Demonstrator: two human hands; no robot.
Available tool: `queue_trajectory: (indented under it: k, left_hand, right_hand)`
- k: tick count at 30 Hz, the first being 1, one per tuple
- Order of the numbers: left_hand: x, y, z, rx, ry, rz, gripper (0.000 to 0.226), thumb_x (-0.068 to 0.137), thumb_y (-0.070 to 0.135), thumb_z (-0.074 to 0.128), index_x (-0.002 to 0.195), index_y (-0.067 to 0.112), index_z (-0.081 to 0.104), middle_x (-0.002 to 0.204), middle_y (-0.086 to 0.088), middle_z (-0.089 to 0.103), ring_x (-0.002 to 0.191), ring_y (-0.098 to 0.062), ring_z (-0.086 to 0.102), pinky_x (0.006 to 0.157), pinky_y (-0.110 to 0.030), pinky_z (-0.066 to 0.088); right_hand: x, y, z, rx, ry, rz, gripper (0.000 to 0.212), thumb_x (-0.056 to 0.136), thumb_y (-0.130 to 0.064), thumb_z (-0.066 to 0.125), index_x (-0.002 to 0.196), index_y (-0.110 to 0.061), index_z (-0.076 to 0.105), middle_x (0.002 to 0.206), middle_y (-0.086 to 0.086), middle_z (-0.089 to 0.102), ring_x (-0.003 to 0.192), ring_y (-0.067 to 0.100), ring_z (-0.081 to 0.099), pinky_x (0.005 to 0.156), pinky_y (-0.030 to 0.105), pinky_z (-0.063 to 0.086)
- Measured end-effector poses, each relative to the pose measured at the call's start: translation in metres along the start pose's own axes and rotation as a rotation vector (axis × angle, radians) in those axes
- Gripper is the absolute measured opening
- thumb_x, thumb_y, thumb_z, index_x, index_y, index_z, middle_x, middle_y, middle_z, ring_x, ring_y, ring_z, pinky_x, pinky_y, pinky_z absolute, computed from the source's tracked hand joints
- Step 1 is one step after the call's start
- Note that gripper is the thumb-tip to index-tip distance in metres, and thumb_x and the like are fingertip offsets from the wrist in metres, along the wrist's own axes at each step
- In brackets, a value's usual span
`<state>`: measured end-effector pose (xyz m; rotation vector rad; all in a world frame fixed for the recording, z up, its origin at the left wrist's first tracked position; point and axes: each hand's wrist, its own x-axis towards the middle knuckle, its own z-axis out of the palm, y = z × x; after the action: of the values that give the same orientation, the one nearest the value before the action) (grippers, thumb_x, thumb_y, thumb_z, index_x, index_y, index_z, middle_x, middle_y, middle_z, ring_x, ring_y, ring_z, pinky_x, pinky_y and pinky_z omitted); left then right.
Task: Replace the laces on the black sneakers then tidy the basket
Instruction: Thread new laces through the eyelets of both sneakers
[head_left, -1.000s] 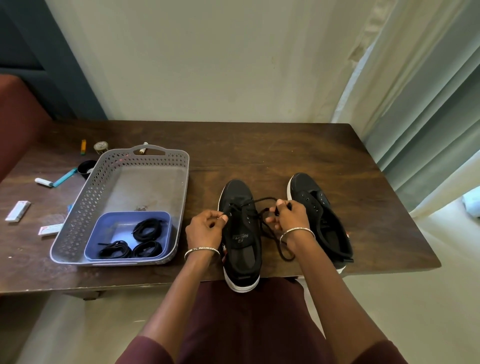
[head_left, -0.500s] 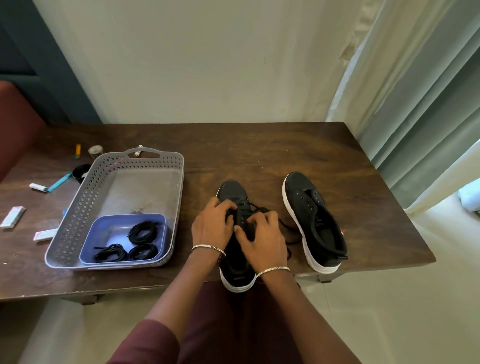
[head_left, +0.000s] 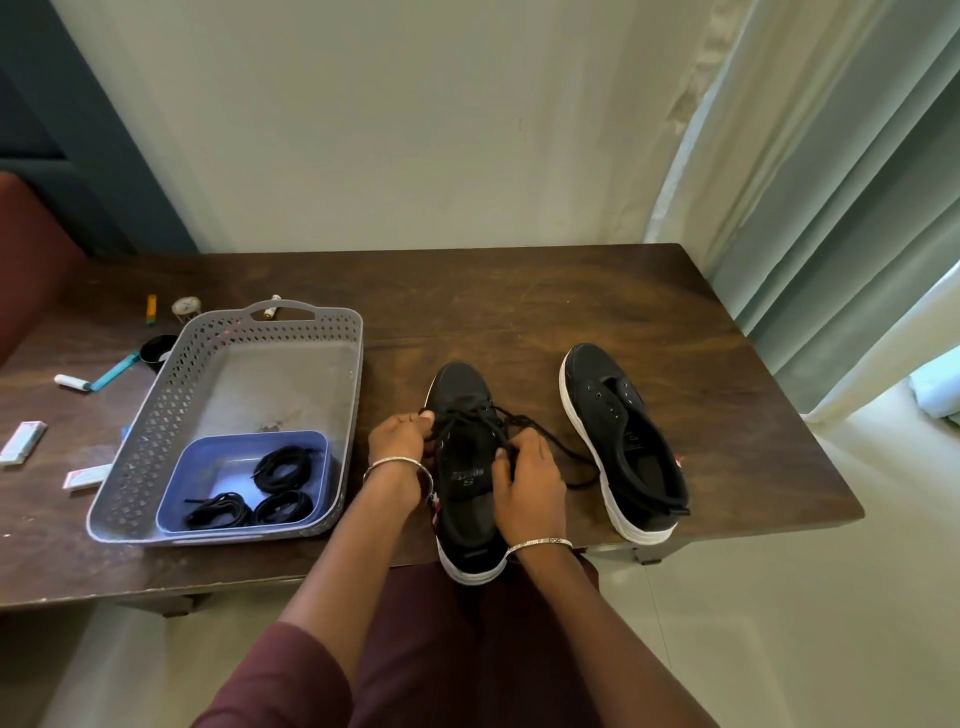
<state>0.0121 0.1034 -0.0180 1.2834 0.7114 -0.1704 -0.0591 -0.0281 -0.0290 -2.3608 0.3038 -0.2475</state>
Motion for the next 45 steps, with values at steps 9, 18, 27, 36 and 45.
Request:
queue_trajectory:
  k: [9,18,27,36,45]
  left_hand:
    - [-0.012,0.004,-0.006,0.849,0.029,0.909,0.017,0.073,0.026,0.065,0.087,0.034,0.07,0.11,0.006,0.053,0.098,-0.018,0.057,0.085,-0.035,0.047]
    - [-0.011,-0.015,0.011,0.933,-0.008,0.903,0.009,0.089,0.032,0.071,0.094,0.03,0.078,0.117,0.006,0.061,0.112,-0.017,0.053,0.09,-0.034,0.039]
    - [-0.011,0.001,-0.016,0.078,0.095,0.12,0.018,0.095,0.007,0.055,0.085,0.018,0.066,0.087,-0.006,0.071,0.072,-0.016,0.06,0.067,-0.033,0.05]
    - [-0.02,-0.009,0.012,1.361,0.023,1.013,0.019,0.087,0.039,0.066,0.104,0.033,0.072,0.129,0.008,0.054,0.129,-0.018,0.039,0.1,-0.043,0.027]
    - [-0.018,-0.009,-0.003,0.031,-0.062,0.336,0.015,0.094,0.013,0.062,0.085,0.015,0.073,0.08,0.0,0.073,0.086,-0.021,0.067,0.083,-0.035,0.051]
  right_hand:
    - [0.0,0.003,0.002,0.072,0.01,0.003,0.007,0.098,-0.018,0.05,0.095,-0.013,0.047,0.094,0.003,0.053,0.076,0.015,0.045,0.063,0.03,0.031]
    - [0.0,0.005,0.002,0.133,0.046,0.042,0.011,0.098,-0.017,0.052,0.09,-0.016,0.043,0.092,0.002,0.052,0.078,0.014,0.044,0.064,0.027,0.029]
    - [-0.001,0.007,0.005,0.149,0.076,0.048,0.014,0.098,-0.016,0.053,0.088,-0.017,0.042,0.086,0.001,0.05,0.075,0.014,0.044,0.061,0.025,0.024]
    - [0.0,0.008,0.006,0.166,0.075,0.064,0.013,0.097,-0.018,0.053,0.089,-0.017,0.043,0.089,0.001,0.052,0.077,0.014,0.045,0.064,0.027,0.028]
    - [0.0,0.011,0.007,0.164,0.084,0.054,0.013,0.098,-0.018,0.053,0.089,-0.017,0.044,0.087,0.0,0.051,0.075,0.013,0.045,0.063,0.026,0.028]
